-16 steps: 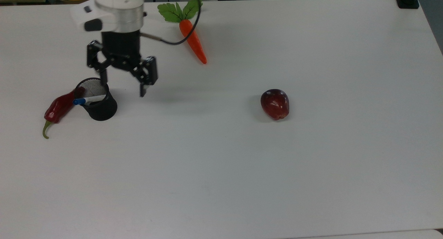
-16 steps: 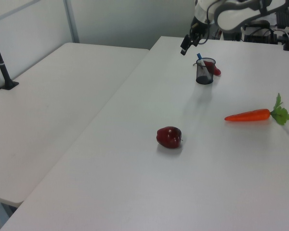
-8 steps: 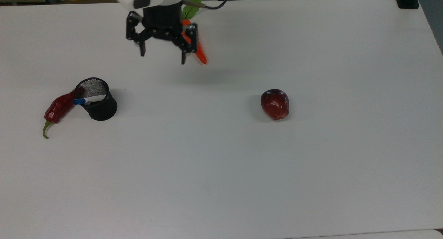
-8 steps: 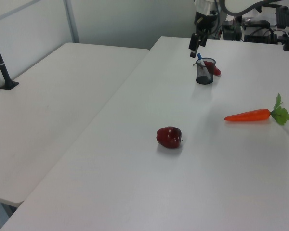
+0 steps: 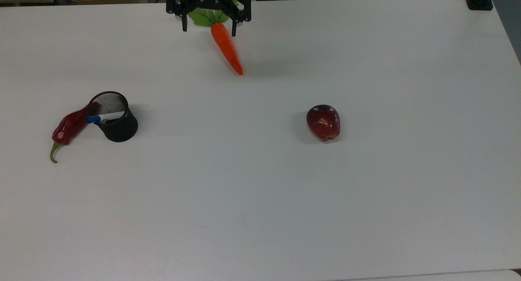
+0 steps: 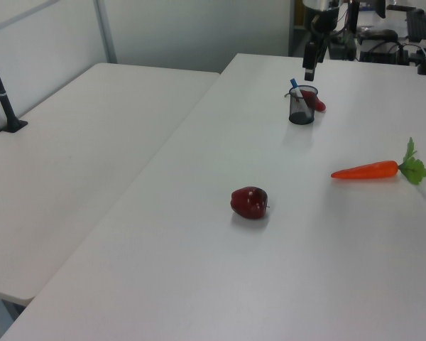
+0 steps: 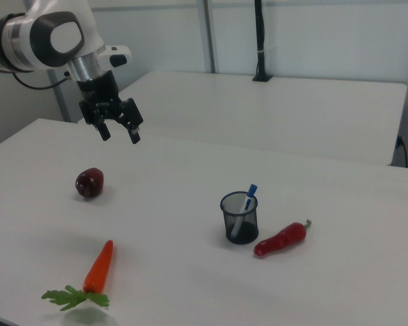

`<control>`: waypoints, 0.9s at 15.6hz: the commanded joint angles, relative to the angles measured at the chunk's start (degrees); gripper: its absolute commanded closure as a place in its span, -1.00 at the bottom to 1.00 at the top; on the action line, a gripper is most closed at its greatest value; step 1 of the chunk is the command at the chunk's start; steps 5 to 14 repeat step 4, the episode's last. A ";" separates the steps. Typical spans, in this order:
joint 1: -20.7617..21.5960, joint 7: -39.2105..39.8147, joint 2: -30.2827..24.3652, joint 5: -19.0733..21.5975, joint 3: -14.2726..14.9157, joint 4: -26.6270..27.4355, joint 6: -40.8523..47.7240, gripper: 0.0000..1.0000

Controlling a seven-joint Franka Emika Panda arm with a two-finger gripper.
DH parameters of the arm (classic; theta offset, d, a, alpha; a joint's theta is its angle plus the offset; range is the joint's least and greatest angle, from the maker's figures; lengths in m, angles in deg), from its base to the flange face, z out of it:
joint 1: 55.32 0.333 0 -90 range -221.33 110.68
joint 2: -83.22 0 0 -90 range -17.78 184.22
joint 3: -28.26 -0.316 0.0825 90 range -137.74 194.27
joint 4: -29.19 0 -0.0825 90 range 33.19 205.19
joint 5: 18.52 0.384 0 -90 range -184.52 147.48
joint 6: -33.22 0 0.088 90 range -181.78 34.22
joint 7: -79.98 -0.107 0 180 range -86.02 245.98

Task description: Place marker

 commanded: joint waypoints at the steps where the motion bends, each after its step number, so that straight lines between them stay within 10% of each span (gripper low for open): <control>1: -0.09 1.07 -1.58 3.52 0.47 1.04 3.27 -1.00; 14: -0.26 1.33 -1.58 3.53 0.56 0.86 5.65 -1.00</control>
